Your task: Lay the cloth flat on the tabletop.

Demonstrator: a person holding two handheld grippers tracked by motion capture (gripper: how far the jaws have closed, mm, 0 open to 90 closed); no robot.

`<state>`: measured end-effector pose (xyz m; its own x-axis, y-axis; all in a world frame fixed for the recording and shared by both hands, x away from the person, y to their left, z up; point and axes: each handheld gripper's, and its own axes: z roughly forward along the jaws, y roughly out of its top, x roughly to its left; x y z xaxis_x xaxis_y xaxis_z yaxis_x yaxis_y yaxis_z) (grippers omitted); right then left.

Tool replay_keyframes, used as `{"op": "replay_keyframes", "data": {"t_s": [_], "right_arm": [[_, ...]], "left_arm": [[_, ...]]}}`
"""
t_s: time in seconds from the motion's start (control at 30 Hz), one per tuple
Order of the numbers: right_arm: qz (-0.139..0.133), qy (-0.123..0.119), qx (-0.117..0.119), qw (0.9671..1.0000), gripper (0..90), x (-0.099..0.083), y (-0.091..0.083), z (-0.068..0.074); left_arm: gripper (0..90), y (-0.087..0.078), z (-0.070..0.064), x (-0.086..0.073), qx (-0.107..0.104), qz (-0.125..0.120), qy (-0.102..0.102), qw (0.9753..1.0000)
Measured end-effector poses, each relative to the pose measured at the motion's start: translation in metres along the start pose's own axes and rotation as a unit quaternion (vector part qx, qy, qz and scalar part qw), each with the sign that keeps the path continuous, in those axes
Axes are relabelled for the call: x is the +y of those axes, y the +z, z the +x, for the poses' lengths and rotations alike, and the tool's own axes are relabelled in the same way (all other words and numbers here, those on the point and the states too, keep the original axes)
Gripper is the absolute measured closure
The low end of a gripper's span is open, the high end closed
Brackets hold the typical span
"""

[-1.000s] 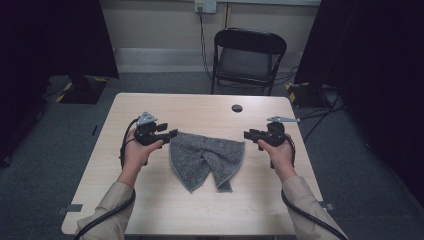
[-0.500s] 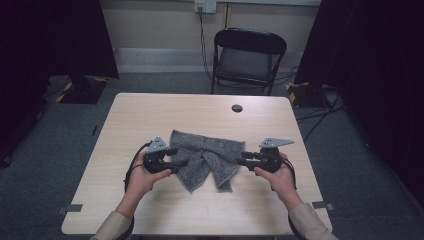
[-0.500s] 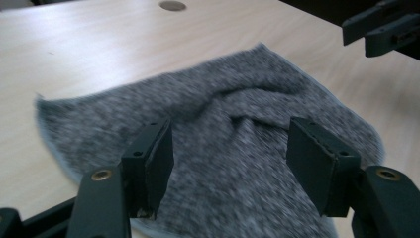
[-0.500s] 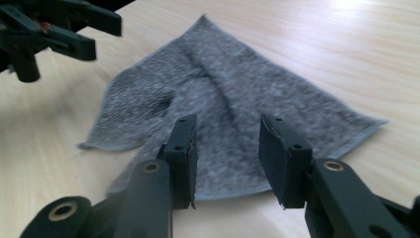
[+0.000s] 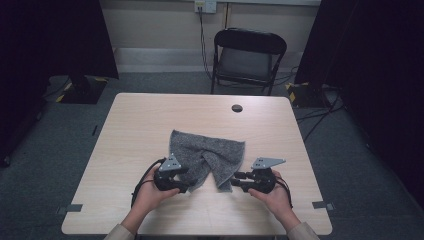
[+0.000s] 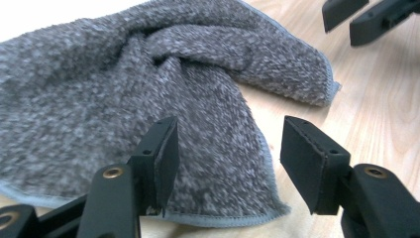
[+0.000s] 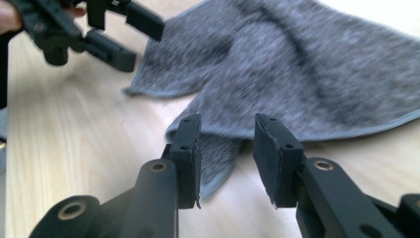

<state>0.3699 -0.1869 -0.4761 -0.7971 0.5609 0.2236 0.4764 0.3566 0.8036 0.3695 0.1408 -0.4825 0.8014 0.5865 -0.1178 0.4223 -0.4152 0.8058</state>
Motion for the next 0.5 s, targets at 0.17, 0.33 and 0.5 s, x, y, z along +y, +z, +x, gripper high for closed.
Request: {"op": "replay_keyframes", "data": {"t_s": [0.17,0.33,0.5], "right_arm": [[0.016,-0.011,0.007,0.9998,66.2,-0.010,0.007,0.008],[0.023,-0.021,0.014,0.9994,66.4,-0.012,0.013,0.012],[0.035,-0.038,0.014,0.9986,65.8,-0.011,0.021,0.017]], "left_arm": [[46.1,0.002,-0.005,-0.003,-0.002,0.005,0.008,1.0000],[52.3,0.004,-0.007,-0.006,-0.002,0.015,0.007,0.9999],[54.0,0.006,-0.007,-0.009,-0.004,0.024,0.014,0.9996]]}}
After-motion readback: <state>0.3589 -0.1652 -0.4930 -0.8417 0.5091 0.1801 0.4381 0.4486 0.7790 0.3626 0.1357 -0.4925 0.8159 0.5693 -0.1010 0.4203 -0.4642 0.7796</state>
